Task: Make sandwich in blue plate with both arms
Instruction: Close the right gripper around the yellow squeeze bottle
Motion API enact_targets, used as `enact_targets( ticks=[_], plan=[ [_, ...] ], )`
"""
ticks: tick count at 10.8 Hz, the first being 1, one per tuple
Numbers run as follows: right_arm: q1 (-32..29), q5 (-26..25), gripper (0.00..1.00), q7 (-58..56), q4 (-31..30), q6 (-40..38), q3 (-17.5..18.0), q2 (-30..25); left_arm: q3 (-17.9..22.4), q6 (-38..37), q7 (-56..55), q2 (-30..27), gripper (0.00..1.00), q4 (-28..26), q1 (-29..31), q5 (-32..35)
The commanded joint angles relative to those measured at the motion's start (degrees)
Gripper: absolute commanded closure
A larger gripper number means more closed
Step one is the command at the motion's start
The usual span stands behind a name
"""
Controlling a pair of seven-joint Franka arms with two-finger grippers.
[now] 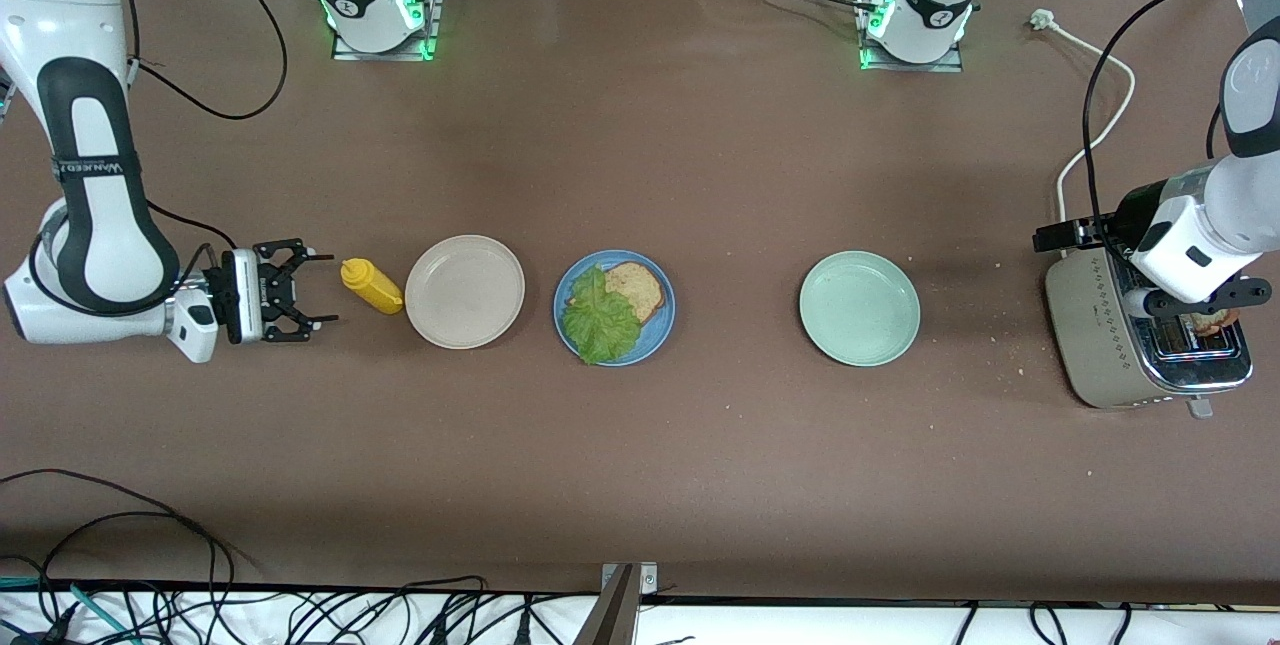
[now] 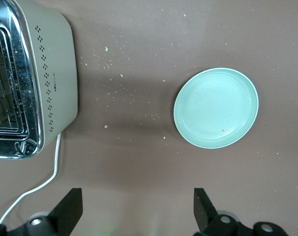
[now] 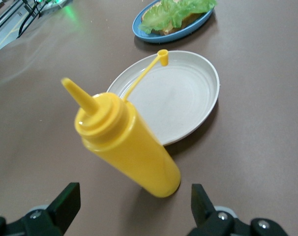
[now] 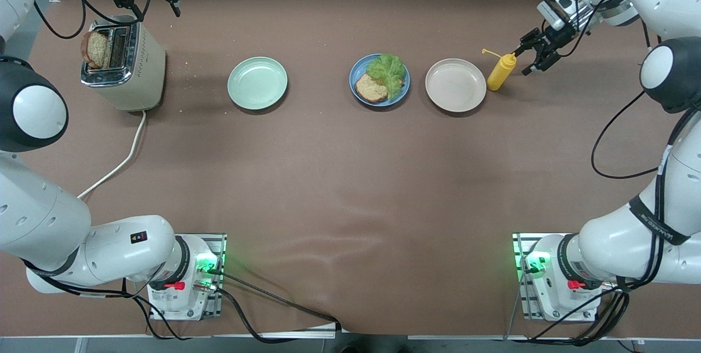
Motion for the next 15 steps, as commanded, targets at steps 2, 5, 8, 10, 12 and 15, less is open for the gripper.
enact_targets(
  ticks=[2, 5, 8, 10, 12, 15],
  plan=[
    [-1.1, 9.5, 0.00, -12.4, 0.7, 0.1, 0.4, 6.3, -0.1, -0.2, 1.0, -0.5, 0.01, -0.4, -0.1, 1.6],
    [-1.3, 13.6, 0.00, -17.1, 1.0, 0.2, 0.4, 9.2, -0.1, -0.2, 1.0, -0.5, 0.01, -0.3, -0.1, 1.6],
    [-1.2, 15.1, 0.00, -18.3, 1.1, 0.9, 0.6, 10.5, -0.1, -0.2, 1.0, -0.5, 0.01, -0.2, -0.1, 1.6],
    [-1.1, 16.9, 0.06, -19.6, 1.0, 3.0, 1.7, 11.5, -0.1, -0.2, 1.0, -0.5, 0.01, -0.3, -0.1, 1.6],
    [-0.9, 17.5, 0.29, -19.9, 1.0, 3.7, 1.9, 11.6, -0.1, -0.2, 1.0, -0.5, 0.01, -0.2, -0.1, 1.6],
    [-1.0, 17.4, 0.74, -20.5, 1.0, 3.7, 2.0, 11.6, -0.1, -0.2, 1.0, -0.4, 0.01, -0.3, -0.1, 1.6]
  ],
)
